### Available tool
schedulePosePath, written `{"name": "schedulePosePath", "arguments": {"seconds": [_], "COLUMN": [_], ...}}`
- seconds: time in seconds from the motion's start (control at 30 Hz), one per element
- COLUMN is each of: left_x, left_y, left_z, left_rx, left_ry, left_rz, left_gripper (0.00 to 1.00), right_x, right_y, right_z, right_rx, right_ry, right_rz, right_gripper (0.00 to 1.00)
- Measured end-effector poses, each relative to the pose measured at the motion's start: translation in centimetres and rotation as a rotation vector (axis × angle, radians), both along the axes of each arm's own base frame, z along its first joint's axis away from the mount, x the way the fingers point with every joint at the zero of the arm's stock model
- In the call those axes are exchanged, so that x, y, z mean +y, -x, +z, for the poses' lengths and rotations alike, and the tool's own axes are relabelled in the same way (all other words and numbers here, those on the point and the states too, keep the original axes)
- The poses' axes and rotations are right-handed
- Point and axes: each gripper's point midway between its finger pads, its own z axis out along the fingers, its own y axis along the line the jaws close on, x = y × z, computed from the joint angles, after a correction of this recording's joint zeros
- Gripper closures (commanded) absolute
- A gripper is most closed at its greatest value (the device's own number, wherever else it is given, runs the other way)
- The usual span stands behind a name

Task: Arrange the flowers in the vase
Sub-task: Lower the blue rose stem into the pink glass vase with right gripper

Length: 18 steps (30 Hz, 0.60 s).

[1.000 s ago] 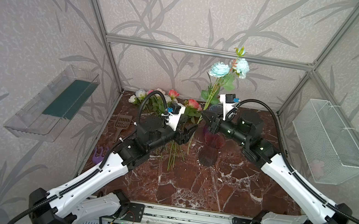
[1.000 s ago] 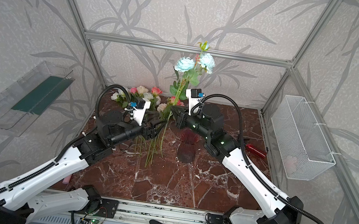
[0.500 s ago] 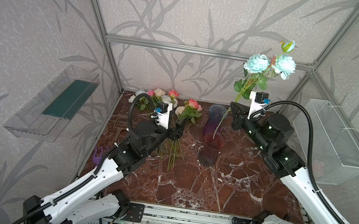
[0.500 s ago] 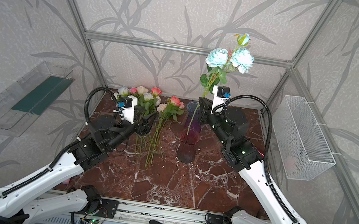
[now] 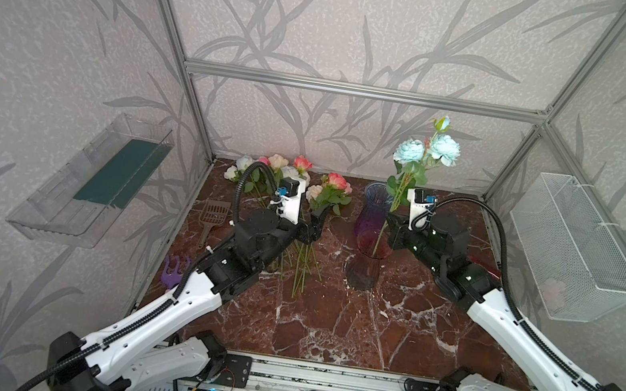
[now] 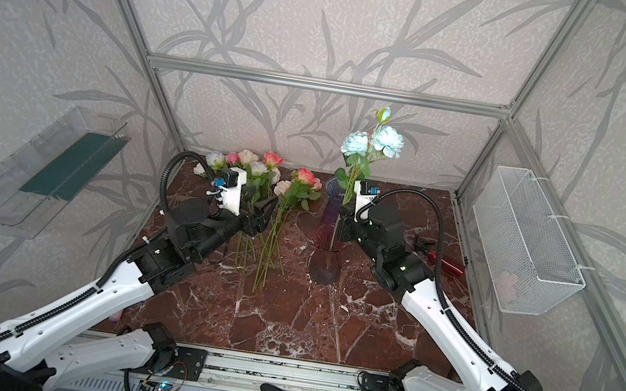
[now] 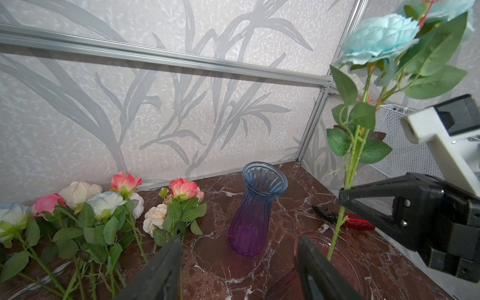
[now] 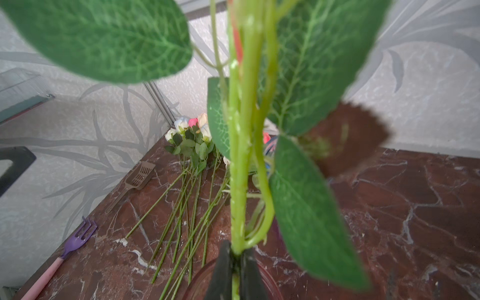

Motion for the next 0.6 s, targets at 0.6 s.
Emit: {"name": "schedulePosePath", "arguments": {"seconds": [0.6], "left_x": [-0.9], "left_y": [-1.8], "left_z": [-4.2], "left_rx": [0.108], "left_ry": [-0.077], "left_rz": [0.023], "left_gripper": [0.27], "right_x": [1.1], "right_y": [1.0], "right_z": [-4.9], "right_rx": [0.171], "right_ry": [0.027], "right_rz": [0.062], "right_gripper": [0.70]}}
